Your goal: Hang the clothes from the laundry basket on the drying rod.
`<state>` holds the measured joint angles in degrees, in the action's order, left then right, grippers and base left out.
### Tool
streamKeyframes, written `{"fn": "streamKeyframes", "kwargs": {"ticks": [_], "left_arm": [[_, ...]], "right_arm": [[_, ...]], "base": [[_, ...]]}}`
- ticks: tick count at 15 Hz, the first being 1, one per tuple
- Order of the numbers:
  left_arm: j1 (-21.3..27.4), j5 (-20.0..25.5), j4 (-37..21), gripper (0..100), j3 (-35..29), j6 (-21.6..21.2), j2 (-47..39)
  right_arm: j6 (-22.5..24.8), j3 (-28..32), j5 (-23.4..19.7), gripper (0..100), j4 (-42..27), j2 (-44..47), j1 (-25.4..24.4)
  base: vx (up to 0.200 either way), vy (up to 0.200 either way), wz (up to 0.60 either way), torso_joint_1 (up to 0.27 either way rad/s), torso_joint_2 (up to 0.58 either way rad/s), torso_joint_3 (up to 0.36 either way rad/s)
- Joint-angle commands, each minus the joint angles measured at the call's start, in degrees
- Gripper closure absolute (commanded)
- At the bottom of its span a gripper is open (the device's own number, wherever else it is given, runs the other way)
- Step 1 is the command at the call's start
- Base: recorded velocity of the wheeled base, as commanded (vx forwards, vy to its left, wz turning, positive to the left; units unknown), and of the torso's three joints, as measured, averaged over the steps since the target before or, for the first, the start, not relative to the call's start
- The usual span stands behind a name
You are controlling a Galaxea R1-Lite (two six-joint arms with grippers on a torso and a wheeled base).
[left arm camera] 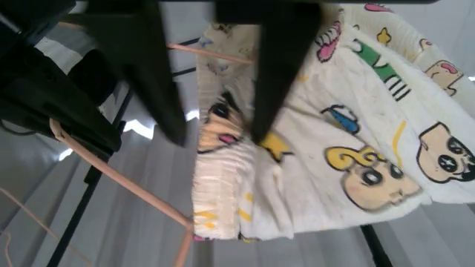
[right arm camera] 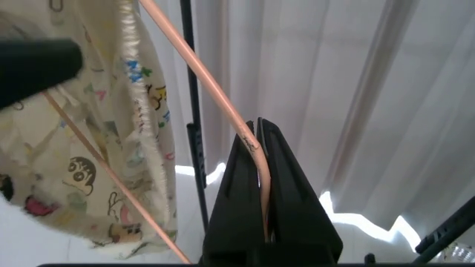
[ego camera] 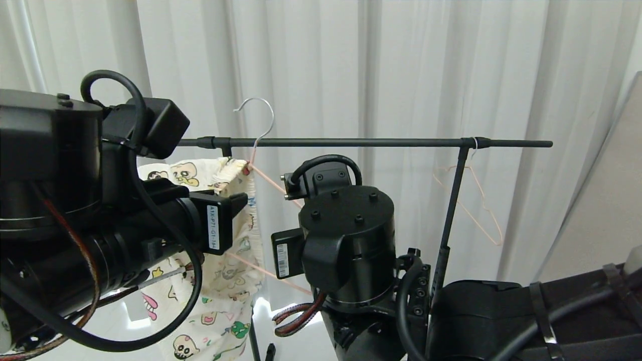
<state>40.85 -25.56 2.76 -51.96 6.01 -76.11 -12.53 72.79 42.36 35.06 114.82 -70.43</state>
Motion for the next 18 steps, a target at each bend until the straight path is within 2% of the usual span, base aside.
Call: {"fn": "streamKeyframes", "kwargs": {"ticks": [1, 5, 8, 9, 14, 16, 18], "left_arm": [[0.3, 0.0, 0.1, 0, 1.0, 0.0, 1.2], [2.7, 0.1, 0.1, 0, 6.1, 0.0, 5.4], [6.6, 0.3, 0.1, 0, 7.3, 0.0, 8.3], [10.0, 0.3, 0.1, 0, 8.4, -0.1, 10.4], [10.7, 1.5, 0.1, 0, 14.3, -2.7, 19.2], [10.0, 5.5, 0.1, 0, 14.7, -2.8, 22.5], [5.2, 9.0, 0.5, 0, 14.3, -4.2, 22.5]], "right_arm": [[1.3, 0.2, 0.0, 100, 1.7, -0.1, 0.5], [6.1, -0.3, -0.1, 100, 6.6, -0.8, 2.0], [6.9, -0.4, -0.1, 100, 7.0, -1.6, 3.4], [7.6, -1.1, -0.1, 100, 7.0, -2.3, 4.4], [8.8, -10.7, -0.7, 100, 7.0, -8.0, 7.0], [9.0, -16.5, -2.3, 100, 9.7, -10.9, 7.0], [10.2, -23.3, -3.2, 100, 12.8, -14.2, 6.7]], "base": [[0.0, 0.0, 0.0, 0.0, 0.0, 0.0], [0.0, 0.0, 0.0, 0.0, 0.0, 0.0], [0.0, 0.0, 0.0, 0.0, 0.0, 0.0], [0.0, 0.0, 0.0, 0.0, 0.0, 0.0], [0.0, 0.0, 0.0, 0.0, 0.0, 0.0], [0.0, 0.0, 0.0, 0.0, 0.0, 0.0], [0.0, 0.0, 0.0, 0.0, 0.0, 0.0]]}}
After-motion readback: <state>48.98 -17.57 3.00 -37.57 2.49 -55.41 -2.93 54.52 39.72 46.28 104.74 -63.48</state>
